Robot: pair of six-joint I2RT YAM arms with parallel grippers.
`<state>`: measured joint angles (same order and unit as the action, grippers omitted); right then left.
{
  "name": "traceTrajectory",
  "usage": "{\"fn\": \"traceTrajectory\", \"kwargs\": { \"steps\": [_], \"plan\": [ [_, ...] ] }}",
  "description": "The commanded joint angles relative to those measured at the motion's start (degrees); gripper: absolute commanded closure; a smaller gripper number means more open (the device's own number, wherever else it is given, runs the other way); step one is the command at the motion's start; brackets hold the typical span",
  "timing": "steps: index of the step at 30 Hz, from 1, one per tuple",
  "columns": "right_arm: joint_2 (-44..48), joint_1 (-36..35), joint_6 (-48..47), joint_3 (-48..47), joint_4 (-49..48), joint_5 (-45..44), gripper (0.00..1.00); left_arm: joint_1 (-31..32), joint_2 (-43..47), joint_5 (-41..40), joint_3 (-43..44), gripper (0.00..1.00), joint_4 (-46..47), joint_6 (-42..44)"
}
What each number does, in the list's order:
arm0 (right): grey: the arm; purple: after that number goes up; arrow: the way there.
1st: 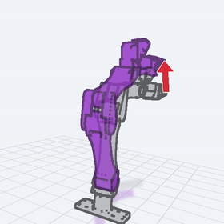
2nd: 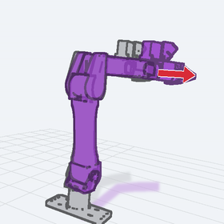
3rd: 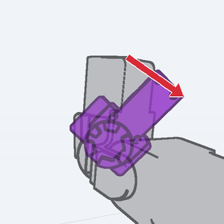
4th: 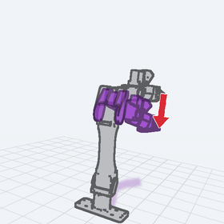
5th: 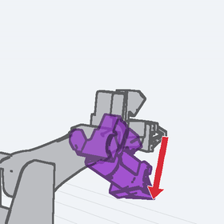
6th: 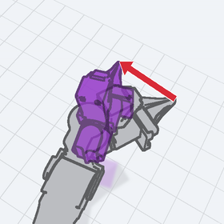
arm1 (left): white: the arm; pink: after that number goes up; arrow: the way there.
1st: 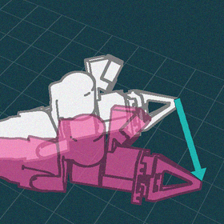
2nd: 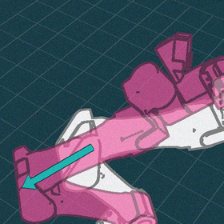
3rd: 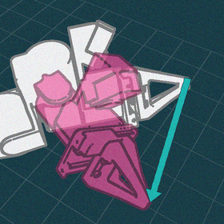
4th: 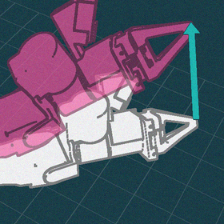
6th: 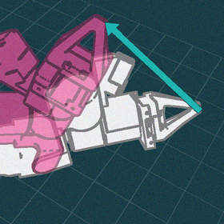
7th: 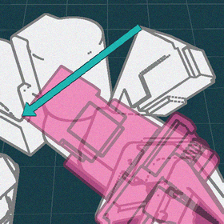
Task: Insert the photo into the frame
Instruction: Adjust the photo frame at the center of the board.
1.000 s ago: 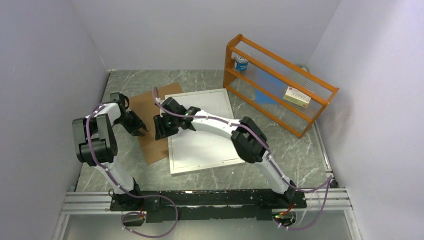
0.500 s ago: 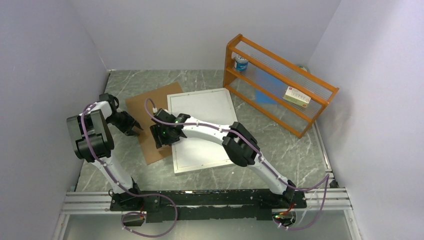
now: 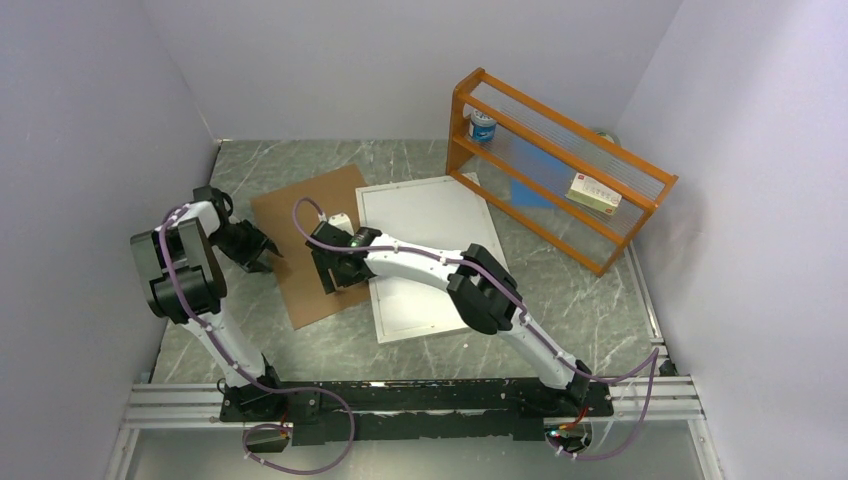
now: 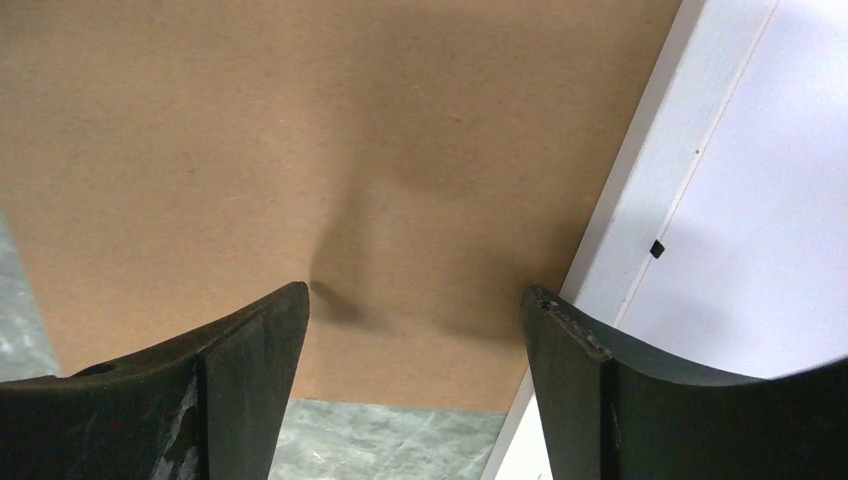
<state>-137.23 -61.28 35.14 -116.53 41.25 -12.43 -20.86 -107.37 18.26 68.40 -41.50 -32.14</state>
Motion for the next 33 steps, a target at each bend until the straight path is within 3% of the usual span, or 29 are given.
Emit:
{"fn": "traceTrajectory", "kwargs": {
  "steps": [1,5,11,15,22,27,33],
  "plan": [
    [-0.8,0.3,-1.2,0.0,8.5,-7.2,0.15,-1.4,-1.0,-8.5,0.7,0.46,0.4,1.7],
    [-0.6,0.0,-2.9,1.3,6.4,-4.1,0.08,-1.6,0.0,-10.0,1.0,0.39,0.2,1.8],
    [-3.2,0.0,-4.9,1.9,4.4,8.4,0.06,-1.7,2.0,-10.1,1.3,0.24,0.3,1.9],
    [-3.4,0.0,-5.5,4.3,0.7,17.4,0.06,-1.7,4.2,-10.0,0.6,0.2,0.0,2.0],
    [-4.7,-0.1,-6.5,4.0,-3.5,26.8,0.07,-1.8,9.5,-4.5,-7.7,0.2,-0.1,1.1],
    [-8.1,-0.1,-7.9,0.3,-3.7,31.7,0.09,-2.3,16.0,-5.0,-11.4,0.21,-1.5,0.4],
    [-8.4,0.1,-7.3,-1.9,-4.8,28.0,0.11,-2.6,24.6,4.9,-10.6,0.23,1.1,0.4]
  ]
}}
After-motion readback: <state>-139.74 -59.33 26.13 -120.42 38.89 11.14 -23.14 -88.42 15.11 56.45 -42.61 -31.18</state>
